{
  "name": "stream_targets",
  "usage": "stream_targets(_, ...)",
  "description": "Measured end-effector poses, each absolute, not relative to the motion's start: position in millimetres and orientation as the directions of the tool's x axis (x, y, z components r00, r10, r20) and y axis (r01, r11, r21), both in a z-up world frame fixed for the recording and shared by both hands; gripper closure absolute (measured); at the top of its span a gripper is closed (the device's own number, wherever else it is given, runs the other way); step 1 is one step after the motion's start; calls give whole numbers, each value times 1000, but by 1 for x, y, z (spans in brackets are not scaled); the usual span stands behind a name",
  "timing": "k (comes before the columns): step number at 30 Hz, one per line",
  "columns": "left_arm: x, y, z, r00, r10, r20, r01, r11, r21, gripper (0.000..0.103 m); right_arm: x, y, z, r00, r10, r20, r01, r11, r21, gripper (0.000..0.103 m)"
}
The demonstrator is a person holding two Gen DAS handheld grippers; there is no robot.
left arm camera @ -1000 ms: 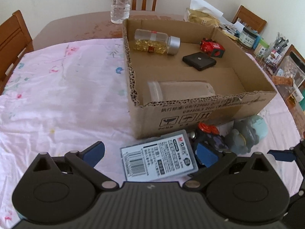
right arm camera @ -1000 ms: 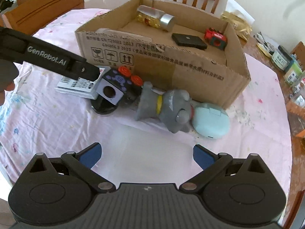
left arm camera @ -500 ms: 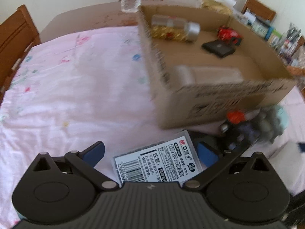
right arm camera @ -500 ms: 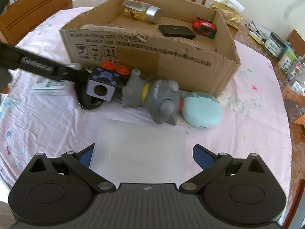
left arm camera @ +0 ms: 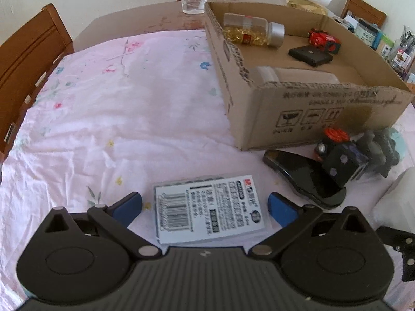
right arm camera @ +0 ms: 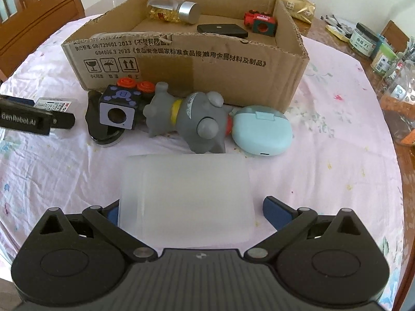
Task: Organize rigid objects
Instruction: 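Grasp the white translucent plastic box with right tool while left tool grasps the white barcode card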
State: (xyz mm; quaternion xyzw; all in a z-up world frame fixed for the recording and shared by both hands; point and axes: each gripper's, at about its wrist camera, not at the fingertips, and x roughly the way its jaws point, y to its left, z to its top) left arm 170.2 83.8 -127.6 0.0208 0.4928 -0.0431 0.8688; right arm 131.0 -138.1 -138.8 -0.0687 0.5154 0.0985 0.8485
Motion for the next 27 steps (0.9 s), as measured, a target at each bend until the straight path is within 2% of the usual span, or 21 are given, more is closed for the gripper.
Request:
stream_targets(7,166,77,-127,523,-30,-852,38,999,-12,1,124,-140,-138,478,94,-873,-223,975,-17,0)
stream_targets(15,161,59,-124,521,-118,-845,183,983,-25,5,125,-139,-139,484,92,-870,-216,976,-17,0)
stream_targets(21,164,65,-121,522,-107,-846,117,992,-54,7,126,-138,-139,473,90,-877,-219,976,-18,0)
stream_targets(27,167,56,-124,518,-54,-854,78,997,-15,8,138,-132,-137,422,92,-902,-246,969,-17,0)
